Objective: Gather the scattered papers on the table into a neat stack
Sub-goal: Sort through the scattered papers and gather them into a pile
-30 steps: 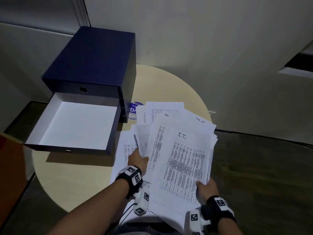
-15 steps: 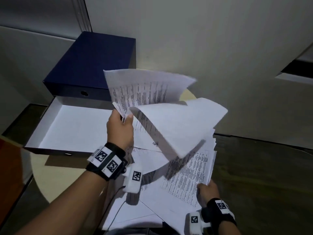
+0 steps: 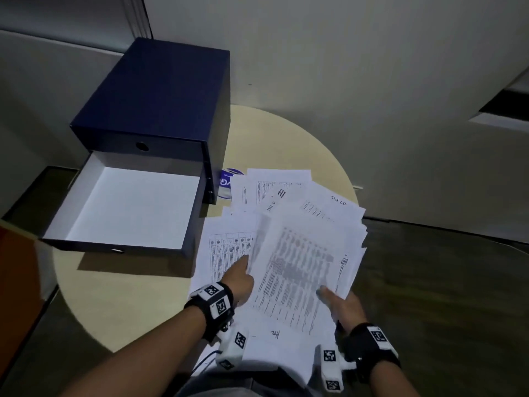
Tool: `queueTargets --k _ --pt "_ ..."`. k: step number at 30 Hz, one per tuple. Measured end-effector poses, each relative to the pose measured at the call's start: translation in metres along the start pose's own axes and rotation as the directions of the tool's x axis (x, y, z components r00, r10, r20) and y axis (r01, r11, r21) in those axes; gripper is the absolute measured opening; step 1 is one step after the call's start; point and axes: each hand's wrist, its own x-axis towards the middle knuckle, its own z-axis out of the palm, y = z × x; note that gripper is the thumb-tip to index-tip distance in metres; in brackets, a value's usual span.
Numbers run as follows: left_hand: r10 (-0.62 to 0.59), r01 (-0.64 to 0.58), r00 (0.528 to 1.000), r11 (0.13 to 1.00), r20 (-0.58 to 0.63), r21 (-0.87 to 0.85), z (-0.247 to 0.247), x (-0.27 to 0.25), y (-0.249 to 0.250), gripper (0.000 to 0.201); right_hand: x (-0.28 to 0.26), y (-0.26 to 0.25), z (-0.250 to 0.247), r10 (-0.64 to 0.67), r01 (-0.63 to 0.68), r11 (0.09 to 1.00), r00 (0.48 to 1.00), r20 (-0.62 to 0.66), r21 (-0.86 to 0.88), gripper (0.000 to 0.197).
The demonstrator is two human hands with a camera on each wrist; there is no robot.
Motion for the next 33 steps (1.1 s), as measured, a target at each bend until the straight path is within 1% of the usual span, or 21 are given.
queueTargets --k 1,2,3,4,5,6,7,8,9,10,13,15,17,19,21,24,27,30,31,32,33 --pt "0.011 -0.01 1.0 1.0 -0.024 0.008 -0.001 0.0 -0.001 0.048 -0.003 0.0 0.0 -0.026 0.03 0.992 0.999 0.035 -0.121 0.071" --pt "0.023 -0.02 0.994 0.999 -0.107 0.034 -0.002 -0.001 -0.002 0.045 -0.004 0.002 0.0 -0.027 0.031 0.978 0.999 0.022 -0.204 0.06" --pt "0.025 -0.005 0.972 0.996 -0.234 0.087 -0.006 0.002 -0.007 0.044 -0.004 0.004 0.0 -0.025 0.021 0.974 1.0 -0.014 -0.227 0.05" --pt "0.014 0.046 0.933 0.986 -0.358 0.158 -0.013 0.003 -0.011 0.049 -0.003 0.006 0.0 -0.006 -0.008 0.976 0.998 -0.063 -0.216 0.042" --pt "-0.035 0.14 0.889 0.97 -0.456 0.199 -0.021 0.006 -0.017 0.056 -0.001 0.009 0.0 0.0 -0.02 0.979 0.995 -0.096 -0.201 0.037" --pt "-0.129 0.254 0.849 0.95 -0.513 0.18 -0.03 0.005 -0.019 0.061 -0.002 0.01 0.0 0.017 -0.042 0.979 0.992 -0.127 -0.197 0.035" --pt "-0.229 0.347 0.815 0.929 -0.532 0.132 -0.038 0.006 -0.023 0.061 0.0 0.014 0.0 0.023 -0.052 0.979 0.989 -0.147 -0.197 0.032" --pt "-0.289 0.393 0.797 0.915 -0.53 0.093 -0.045 0.006 -0.025 0.054 0.001 0.017 0.001 0.042 -0.075 0.977 0.986 -0.162 -0.201 0.036" --pt "-0.304 0.395 0.797 0.916 -0.522 0.07 -0.05 0.007 -0.028 0.045 0.005 0.022 0.0 0.051 -0.086 0.976 0.984 -0.173 -0.2 0.042" --pt "-0.294 0.371 0.814 0.927 -0.501 0.059 -0.053 0.007 -0.029 0.039 0.007 0.025 0.0 0.059 -0.095 0.975 0.982 -0.177 -0.202 0.046" --pt "-0.217 0.263 0.863 0.964 -0.456 0.039 -0.056 0.009 -0.033 0.039 0.015 0.028 0.001 0.064 -0.104 0.971 0.981 -0.184 -0.215 0.049" --pt "-0.13 0.195 0.87 0.977 -0.475 0.091 -0.056 0.008 -0.031 0.032 0.013 0.023 0.004 0.056 -0.1 0.967 0.981 -0.188 -0.236 0.045" --pt "0.015 0.113 0.856 0.97 -0.516 0.216 -0.054 0.0 -0.023 0.027 0.011 0.019 0.007 0.043 -0.097 0.956 0.98 -0.195 -0.277 0.041" --pt "0.206 -0.004 0.81 0.938 -0.55 0.346 -0.051 -0.009 -0.015 0.025 0.007 0.015 0.01 0.036 -0.104 0.941 0.977 -0.21 -0.322 0.044" --pt "0.349 -0.117 0.759 0.904 -0.55 0.411 -0.048 -0.019 -0.007 0.02 0.006 0.012 0.012 0.029 -0.105 0.93 0.976 -0.216 -0.352 0.048" --pt "0.473 -0.24 0.709 0.859 -0.523 0.451 -0.046 -0.036 0.012 0.024 0.007 0.009 0.013 0.012 -0.095 0.918 0.977 -0.212 -0.386 0.047" --pt "0.563 -0.345 0.628 0.82 -0.537 0.456 -0.05 -0.058 0.041 0.034 0.006 0.009 0.014 0.019 -0.107 0.911 0.976 -0.219 -0.397 0.047" --pt "0.625 -0.408 0.514 0.78 -0.587 0.474 -0.064 -0.077 0.07 0.043 0.007 0.01 0.016 0.019 -0.103 0.911 0.978 -0.208 -0.399 0.047" --pt "0.642 -0.423 0.469 0.766 -0.607 0.484 -0.07 -0.082 0.08 0.044 0.005 0.008 0.017 0.023 -0.104 0.912 0.979 -0.204 -0.397 0.047" --pt "0.66 -0.439 0.416 0.749 -0.626 0.497 -0.076 -0.088 0.09 0.045 0.005 0.008 0.016 0.019 -0.096 0.916 0.98 -0.198 -0.389 0.047" --pt "0.683 -0.462 0.348 0.721 -0.642 0.517 -0.083 -0.094 0.099 0.045 0.005 0.007 0.016 0.016 -0.089 0.92 0.981 -0.192 -0.381 0.046"
